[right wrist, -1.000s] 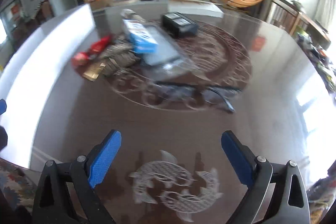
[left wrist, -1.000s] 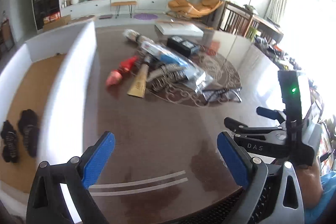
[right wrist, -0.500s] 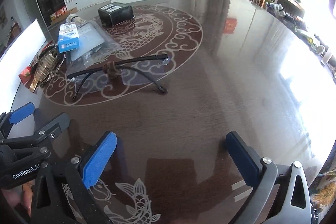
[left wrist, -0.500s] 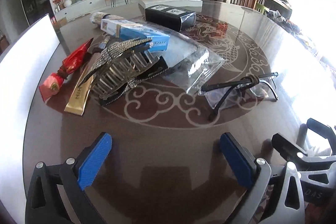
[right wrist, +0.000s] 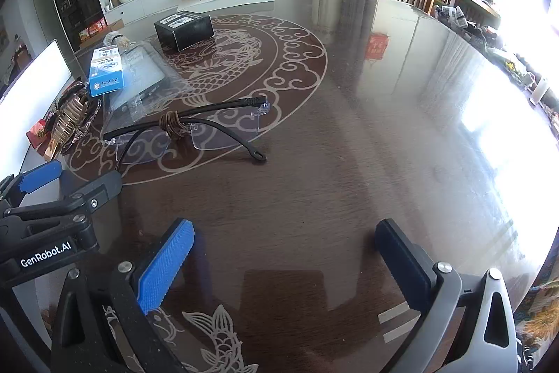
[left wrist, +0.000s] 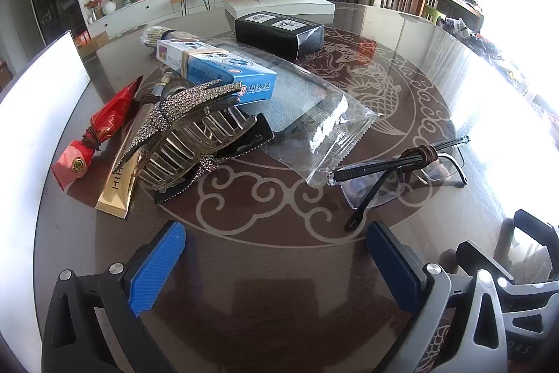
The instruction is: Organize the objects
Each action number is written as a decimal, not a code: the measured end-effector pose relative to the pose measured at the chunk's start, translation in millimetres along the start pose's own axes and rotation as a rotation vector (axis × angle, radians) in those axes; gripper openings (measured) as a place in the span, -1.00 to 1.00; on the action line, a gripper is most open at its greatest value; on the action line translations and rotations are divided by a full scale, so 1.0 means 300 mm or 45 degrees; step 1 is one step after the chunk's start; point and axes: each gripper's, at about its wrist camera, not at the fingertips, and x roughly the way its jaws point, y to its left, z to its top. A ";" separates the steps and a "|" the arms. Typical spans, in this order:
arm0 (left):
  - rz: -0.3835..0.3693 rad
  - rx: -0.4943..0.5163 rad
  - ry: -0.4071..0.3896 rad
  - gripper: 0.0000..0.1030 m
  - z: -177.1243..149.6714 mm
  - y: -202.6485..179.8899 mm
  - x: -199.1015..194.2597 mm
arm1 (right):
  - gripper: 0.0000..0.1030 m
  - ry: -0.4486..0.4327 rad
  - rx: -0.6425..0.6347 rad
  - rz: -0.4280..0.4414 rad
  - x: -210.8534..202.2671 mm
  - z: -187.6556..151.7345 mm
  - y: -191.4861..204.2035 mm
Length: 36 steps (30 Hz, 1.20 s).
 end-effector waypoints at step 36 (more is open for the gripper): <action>0.000 0.000 0.000 1.00 0.000 0.001 -0.001 | 1.00 -0.006 -0.001 0.004 -0.002 -0.004 0.008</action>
